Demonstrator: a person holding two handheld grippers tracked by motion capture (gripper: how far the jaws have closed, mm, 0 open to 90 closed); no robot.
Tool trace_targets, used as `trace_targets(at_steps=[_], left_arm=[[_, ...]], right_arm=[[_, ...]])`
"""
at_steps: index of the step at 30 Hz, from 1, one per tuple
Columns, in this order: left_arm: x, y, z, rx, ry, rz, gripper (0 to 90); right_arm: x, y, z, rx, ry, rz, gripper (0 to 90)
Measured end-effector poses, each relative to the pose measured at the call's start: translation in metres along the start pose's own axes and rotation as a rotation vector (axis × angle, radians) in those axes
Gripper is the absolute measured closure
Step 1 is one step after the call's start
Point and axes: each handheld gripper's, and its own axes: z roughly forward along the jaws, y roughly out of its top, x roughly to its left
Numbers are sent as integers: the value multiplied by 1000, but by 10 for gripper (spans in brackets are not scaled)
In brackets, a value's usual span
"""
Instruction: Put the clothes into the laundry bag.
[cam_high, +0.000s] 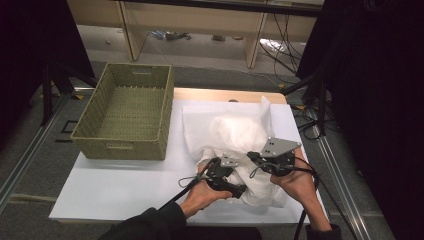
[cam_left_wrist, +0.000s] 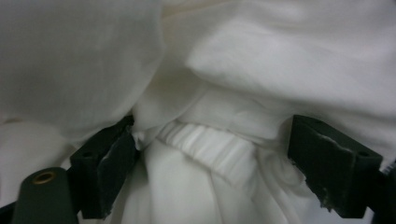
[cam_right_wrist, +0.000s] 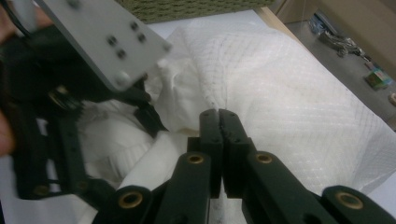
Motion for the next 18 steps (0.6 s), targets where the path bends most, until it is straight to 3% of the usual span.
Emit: trace_targets(at_steps=[2,3,5,6,9,11,15,16,17,18], left_arm=[[4,2,3,-24,-5,-2,504],[4,5,4,-76,-5,-46,639],[13,13,-5,-68,-12,-35,744],[17,18,-9,-88,14,-33,755],[31,37,-19,-202,58,-127,772],[37,43,-17,-211,77,-131,772],[53,41,9,-191,107,-174,733],[57,38,16,-200,89,-235,711],[59,37,16,-196,72,-255,678],[59,37,14,-179,57,-239,652]], right_arm=[[0,-2,0,10,8,5,900],[-1,-2,0,6,3,-2,900],[-1,-1,-2,-5,6,2,900],[0,0,-4,-25,11,-6,900],[-1,5,-10,-30,-6,-12,900],[0,6,-12,-25,-4,-5,900],[2,6,-7,-25,16,5,900],[3,6,-5,-21,18,3,900],[3,4,-2,-9,23,0,900],[3,3,-1,-6,22,-2,900]])
